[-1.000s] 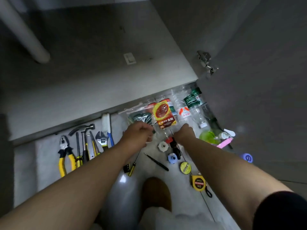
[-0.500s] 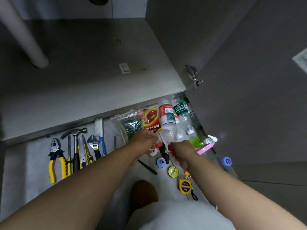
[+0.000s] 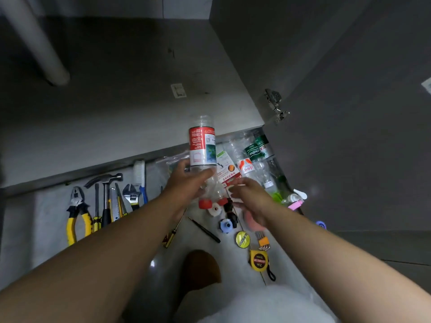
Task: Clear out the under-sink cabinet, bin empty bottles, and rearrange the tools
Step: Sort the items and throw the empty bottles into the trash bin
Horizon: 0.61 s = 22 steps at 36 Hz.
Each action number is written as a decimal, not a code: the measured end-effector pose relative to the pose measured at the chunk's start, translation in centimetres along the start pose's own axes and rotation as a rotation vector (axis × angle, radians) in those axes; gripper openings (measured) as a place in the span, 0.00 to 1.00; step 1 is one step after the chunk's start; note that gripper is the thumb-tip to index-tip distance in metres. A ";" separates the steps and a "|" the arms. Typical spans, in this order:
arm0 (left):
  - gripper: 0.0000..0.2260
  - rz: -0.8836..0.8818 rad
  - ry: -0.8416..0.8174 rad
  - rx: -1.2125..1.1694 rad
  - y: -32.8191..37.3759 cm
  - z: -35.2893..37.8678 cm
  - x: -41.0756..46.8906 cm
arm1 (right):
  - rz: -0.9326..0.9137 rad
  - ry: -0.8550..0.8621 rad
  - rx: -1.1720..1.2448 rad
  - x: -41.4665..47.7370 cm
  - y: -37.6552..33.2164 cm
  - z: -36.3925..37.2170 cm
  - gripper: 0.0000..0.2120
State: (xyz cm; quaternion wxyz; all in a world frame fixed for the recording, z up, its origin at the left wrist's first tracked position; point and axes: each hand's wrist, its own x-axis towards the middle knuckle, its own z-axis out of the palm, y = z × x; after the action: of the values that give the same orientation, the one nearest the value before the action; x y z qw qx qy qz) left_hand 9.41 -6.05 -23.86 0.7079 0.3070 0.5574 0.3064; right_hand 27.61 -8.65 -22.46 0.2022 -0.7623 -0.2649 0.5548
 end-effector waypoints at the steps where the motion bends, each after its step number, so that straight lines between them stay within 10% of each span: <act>1: 0.27 -0.003 0.008 -0.008 -0.1 -0.4 0.3 | -0.016 0.103 -0.107 1.5 -0.2 -0.1 0.12; 9: 0.24 -0.043 -0.011 -0.079 -1.5 -2.2 1.9 | 0.095 0.409 -0.538 11.0 -0.8 -1.5 0.36; 22: 0.24 -0.082 -0.019 -0.029 -1.5 -1.3 2.6 | 0.191 0.413 -0.679 13.4 0.9 -0.5 0.38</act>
State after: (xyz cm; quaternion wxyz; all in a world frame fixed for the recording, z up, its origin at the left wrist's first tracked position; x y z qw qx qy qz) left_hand 8.78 -4.80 -26.83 0.7294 0.2764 0.5584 0.2824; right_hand 31.49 -0.90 -32.73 -0.0643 -0.9022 -0.3149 0.2875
